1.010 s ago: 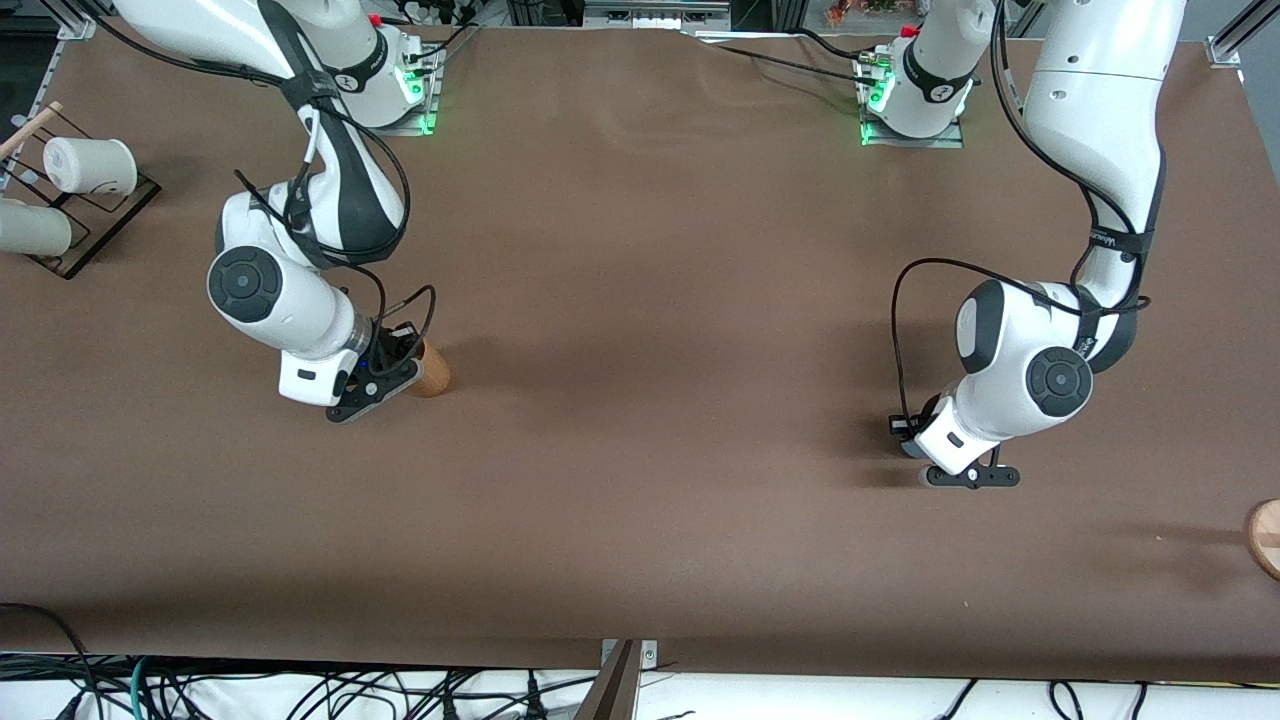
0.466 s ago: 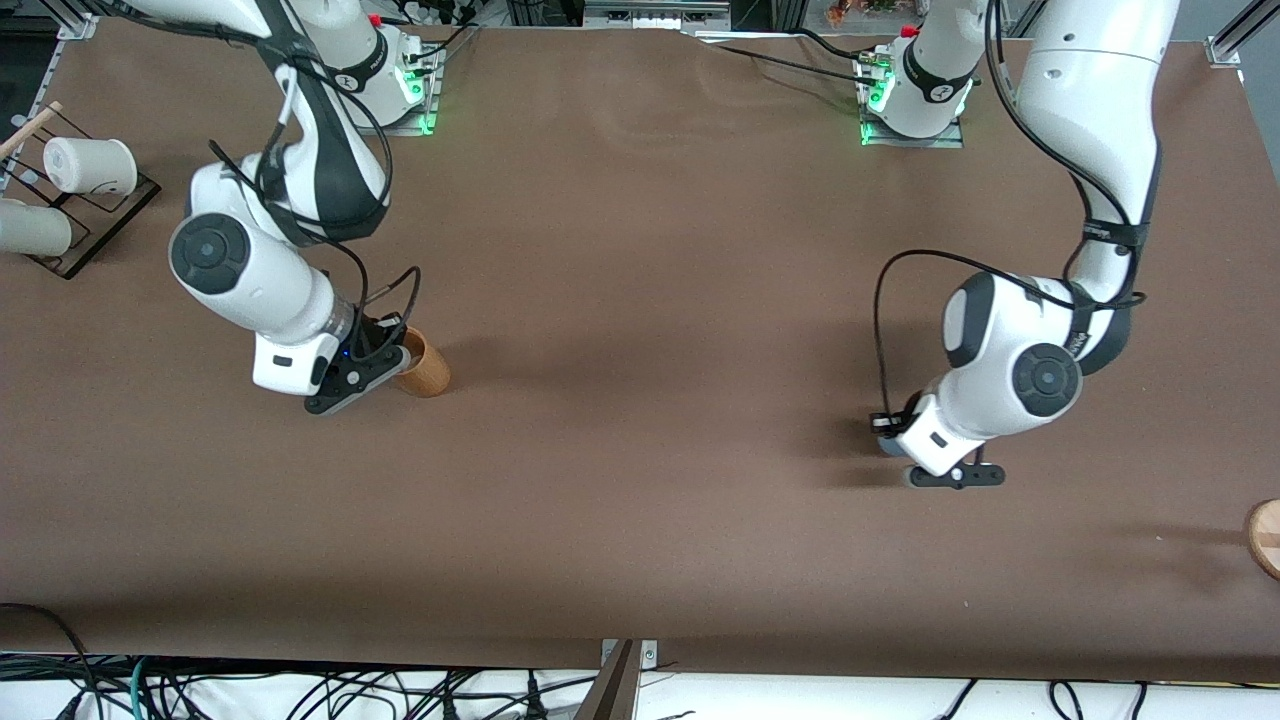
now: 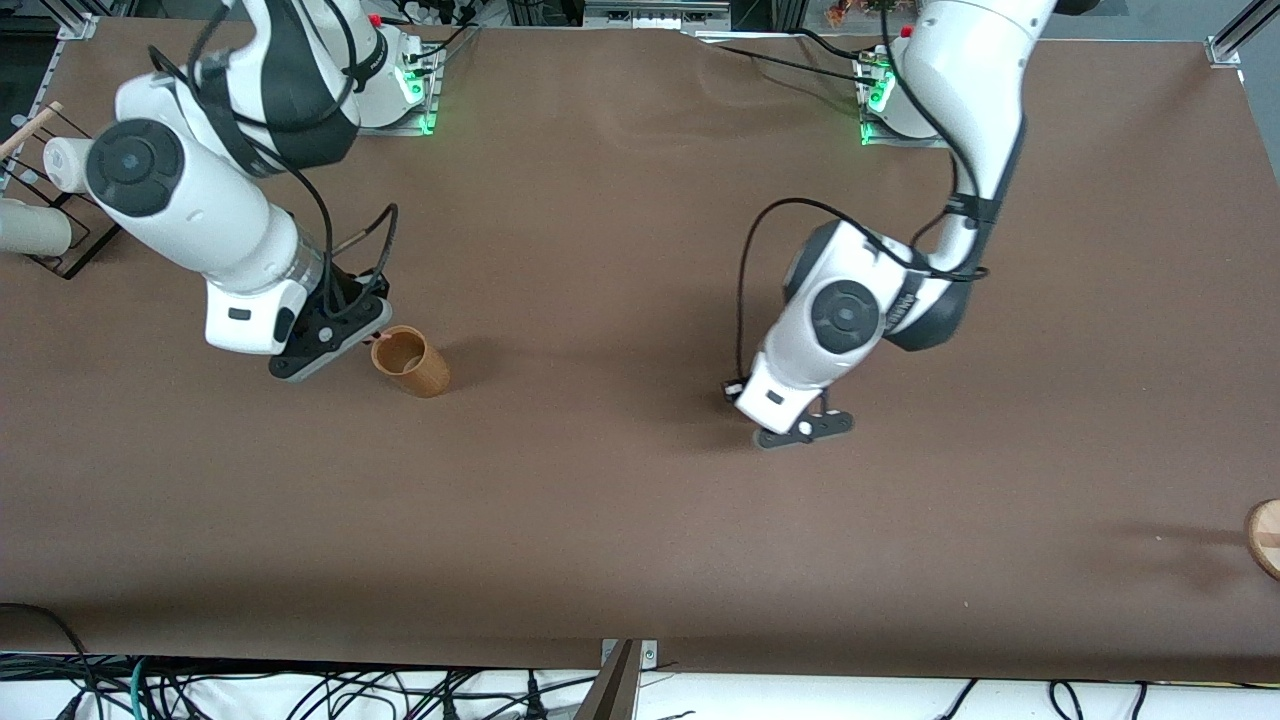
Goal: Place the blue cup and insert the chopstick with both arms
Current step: 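Lift the chopstick with the right gripper while the left gripper carries the cup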
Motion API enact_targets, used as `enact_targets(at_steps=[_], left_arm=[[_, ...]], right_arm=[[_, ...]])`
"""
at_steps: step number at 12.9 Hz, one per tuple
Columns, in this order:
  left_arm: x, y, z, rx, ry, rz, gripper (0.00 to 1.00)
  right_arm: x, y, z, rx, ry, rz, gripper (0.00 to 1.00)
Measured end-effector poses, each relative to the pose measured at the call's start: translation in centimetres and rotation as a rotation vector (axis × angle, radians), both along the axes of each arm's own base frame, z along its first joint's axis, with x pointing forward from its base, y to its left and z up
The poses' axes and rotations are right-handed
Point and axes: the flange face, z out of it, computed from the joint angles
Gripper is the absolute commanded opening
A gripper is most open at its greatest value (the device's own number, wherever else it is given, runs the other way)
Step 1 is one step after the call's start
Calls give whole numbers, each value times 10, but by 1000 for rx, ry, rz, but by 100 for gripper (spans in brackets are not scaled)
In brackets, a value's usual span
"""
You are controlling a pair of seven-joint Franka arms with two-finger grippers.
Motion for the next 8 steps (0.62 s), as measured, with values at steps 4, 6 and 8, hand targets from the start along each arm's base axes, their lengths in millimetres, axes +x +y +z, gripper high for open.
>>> enact_targets(at_steps=[4, 6, 8], left_arm=[[-22, -67, -24, 7, 14, 80, 0], [-25, -80, -36, 10, 17, 70, 0], [-24, -82, -42, 9, 13, 12, 0]], right_arm=[[-6, 23, 22, 4, -3, 18, 0], [-13, 43, 18, 2, 6, -2, 0], [-19, 63, 16, 1, 10, -22, 0]])
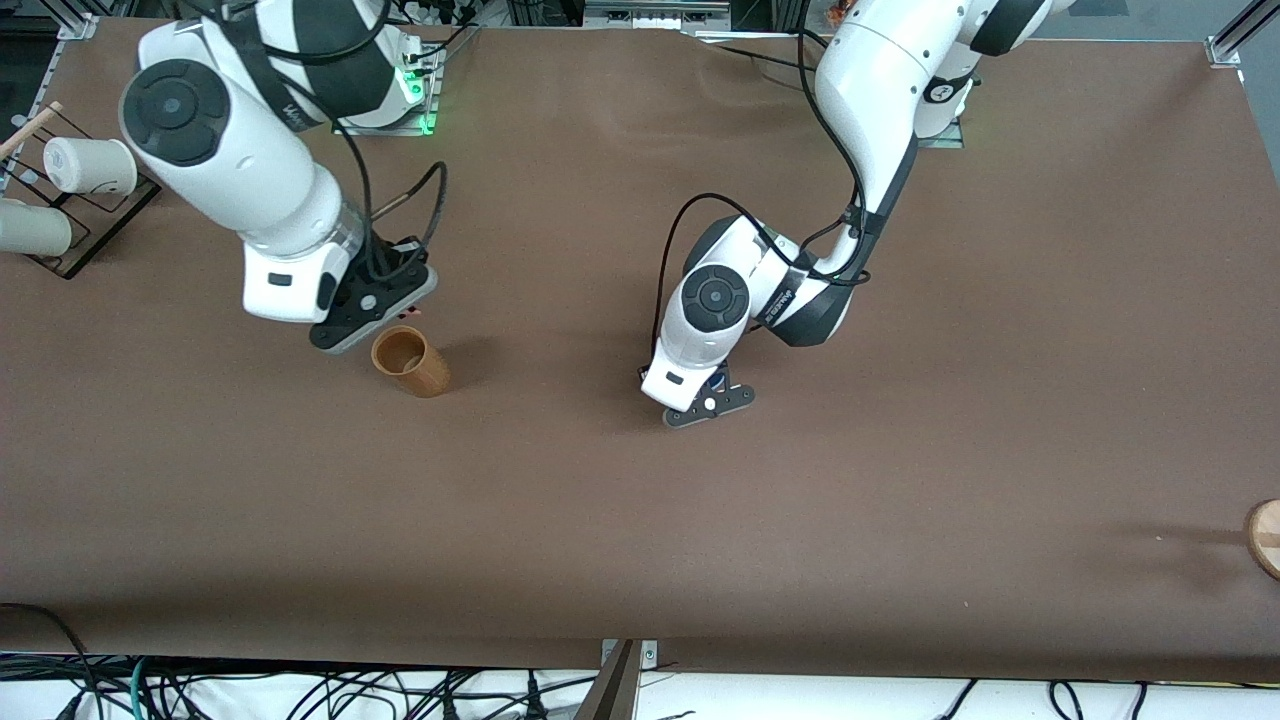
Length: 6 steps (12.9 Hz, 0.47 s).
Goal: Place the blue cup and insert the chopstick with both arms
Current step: 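Lift the chopstick with the right gripper while the left gripper carries the cup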
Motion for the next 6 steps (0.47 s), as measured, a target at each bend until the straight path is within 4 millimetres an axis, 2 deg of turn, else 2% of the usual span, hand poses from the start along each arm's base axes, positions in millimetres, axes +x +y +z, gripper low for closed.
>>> enact_targets(at_steps=[4, 5, 6], left_arm=[[1, 1, -2, -7, -13, -157, 0], [1, 1, -5, -5, -10, -181, 37], [1, 1, -9, -4, -7, -191, 67]], right_arm=[[-12, 31, -6, -5, 11, -42, 0], [-13, 35, -8, -5, 12, -47, 0], [-13, 38, -9, -4, 10, -49, 0]])
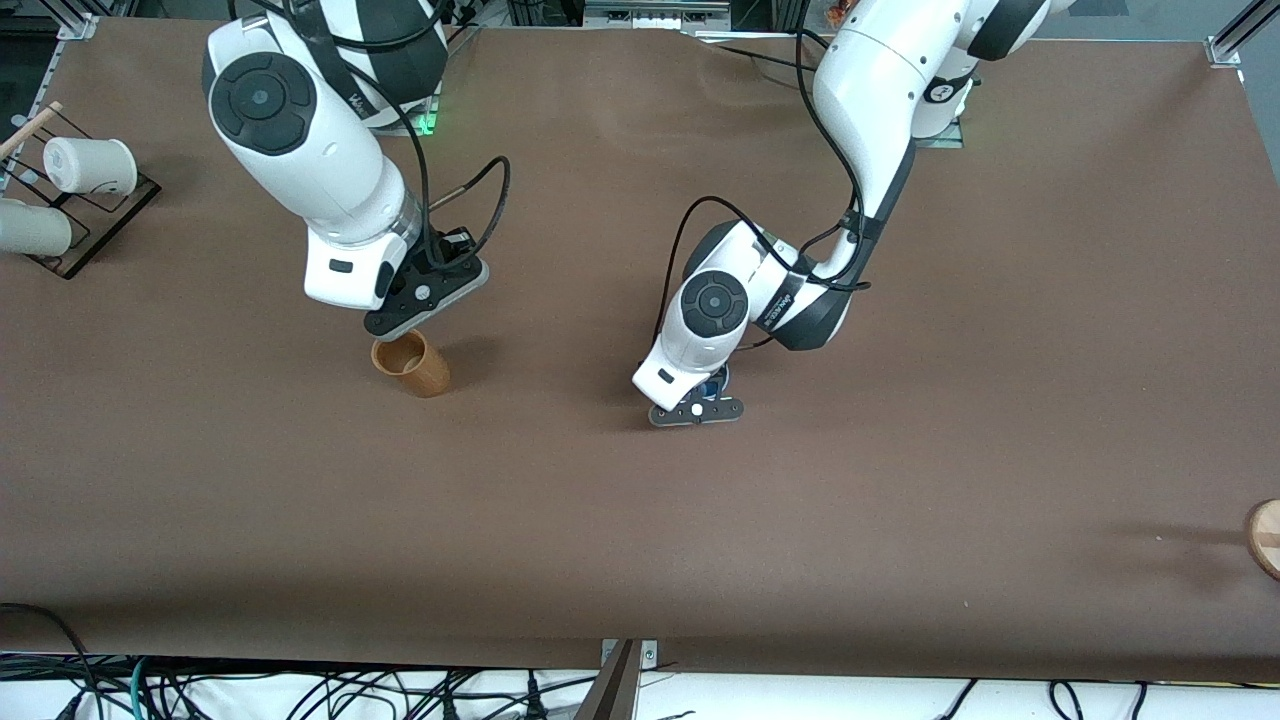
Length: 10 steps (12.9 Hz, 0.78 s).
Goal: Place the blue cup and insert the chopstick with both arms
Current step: 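Lift the chopstick with the right gripper while the left gripper carries the cup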
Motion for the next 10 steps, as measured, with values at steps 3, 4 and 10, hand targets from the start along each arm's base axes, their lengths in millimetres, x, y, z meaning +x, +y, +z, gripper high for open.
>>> enact_targets(at_steps=[3, 4, 10], left_arm=[[-1, 0, -8, 6, 8, -8, 100], [-1, 0, -10, 6, 9, -8, 100], [6, 0, 12, -31, 35, 24, 100]], right_arm=[[-1, 8, -4, 1, 0, -15, 0], [-2, 13, -4, 2, -2, -18, 0], [-5, 38, -4, 25, -39, -40, 0]])
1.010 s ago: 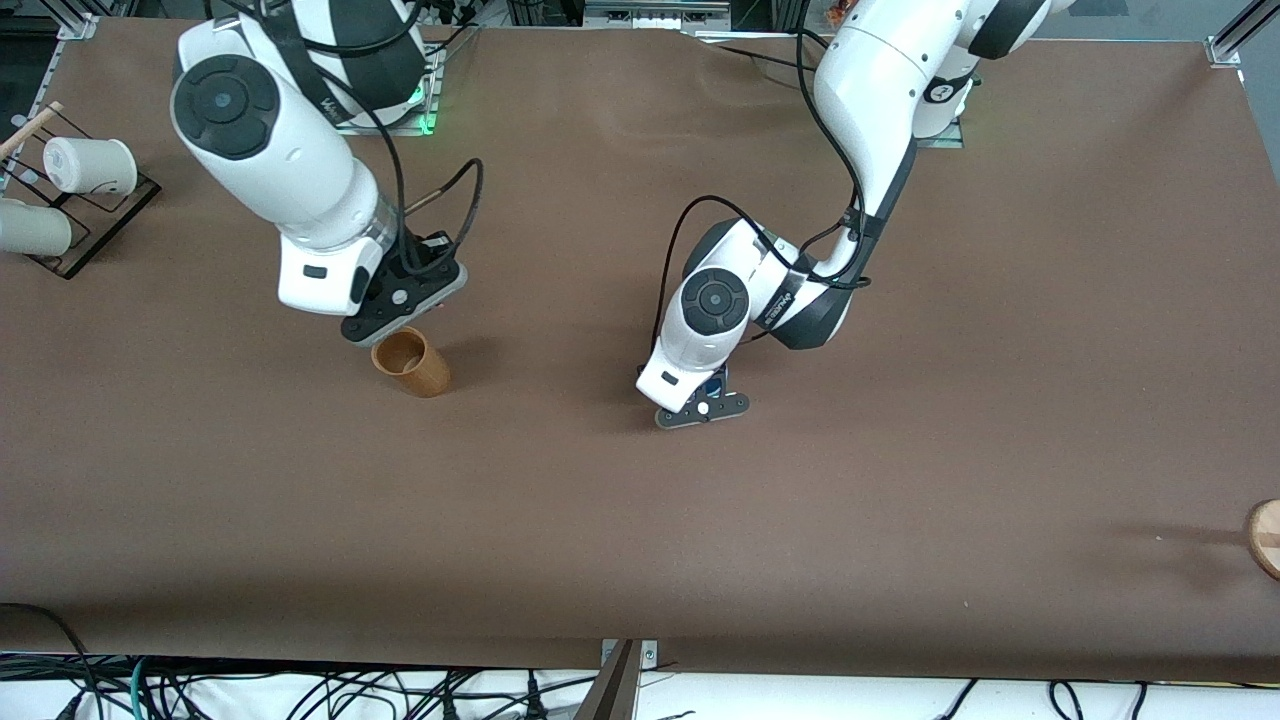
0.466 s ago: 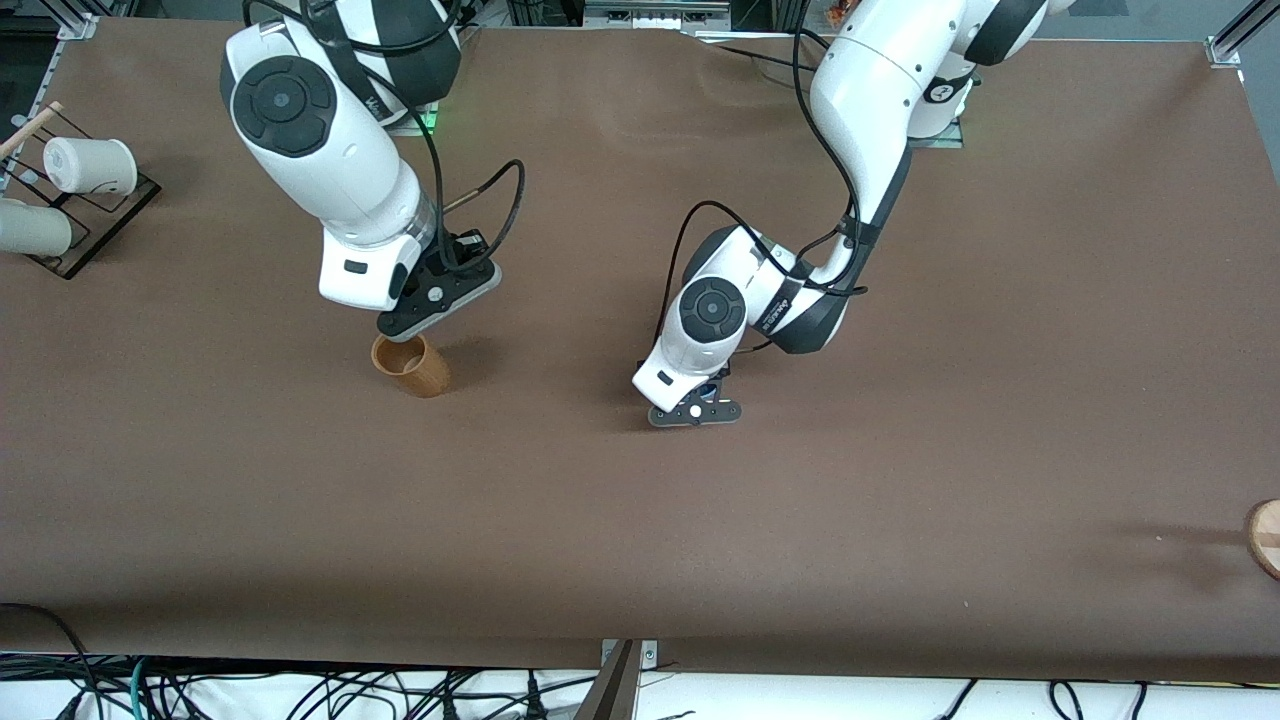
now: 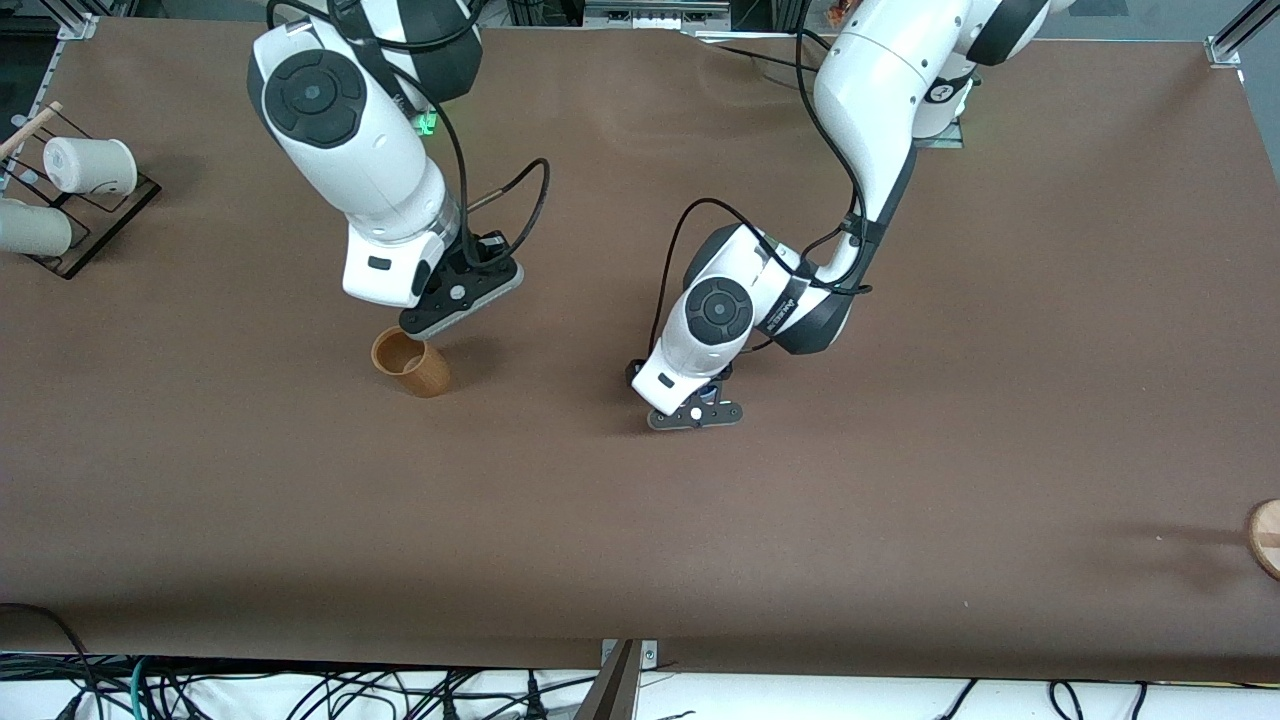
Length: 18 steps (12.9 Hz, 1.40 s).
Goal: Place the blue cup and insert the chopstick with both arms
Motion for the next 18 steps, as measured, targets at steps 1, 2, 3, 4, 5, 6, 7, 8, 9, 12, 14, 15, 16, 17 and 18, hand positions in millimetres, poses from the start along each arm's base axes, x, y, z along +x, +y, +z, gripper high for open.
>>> enact_targets(at_steps=[1, 2, 3, 4, 5, 6, 7, 8, 9, 12, 14, 15, 16, 17, 18], left_arm=[[1, 1, 8, 3, 15, 0, 100], [3, 4, 19, 11, 34, -2, 100], [5, 10, 32, 25, 61, -2, 100], [8, 17, 48, 32, 90, 2, 100], [11, 27, 66, 30, 121, 10, 100], [15, 39, 85, 22, 137, 6, 100], [22, 55, 106, 11, 132, -27, 100], [32, 77, 128, -8, 112, -79, 100], [44, 108, 150, -23, 87, -119, 100], [76, 226, 204, -20, 40, -150, 100], [81, 290, 232, -4, 23, -179, 100], [79, 315, 244, 10, 15, -180, 100], [76, 337, 257, 23, 5, -168, 100], [71, 357, 272, 27, -8, -146, 100], [64, 378, 288, 24, -24, -121, 100]], right_arm=[[-2, 10, -1, 11, -15, -12, 0], [-5, 22, -4, 22, -28, -25, 0], [-8, 36, -8, 35, -42, -37, 0], [-12, 53, -13, 48, -52, -50, 0], [-16, 69, -16, 57, -56, -65, 0], [-17, 85, -17, 69, -61, -81, 0], [-18, 99, -17, 82, -67, -99, 0], [-18, 116, -18, 100, -77, -120, 0], [-20, 133, -21, 122, -88, -141, 0], [-22, 175, -43, 182, -124, -155, 0], [-23, 193, -61, 201, -139, -158, 0], [-25, 201, -68, 202, -153, -163, 0], [-29, 208, -75, 199, -167, -168, 0], [-34, 216, -80, 197, -181, -172, 0], [-39, 224, -86, 194, -190, -172, 0]])
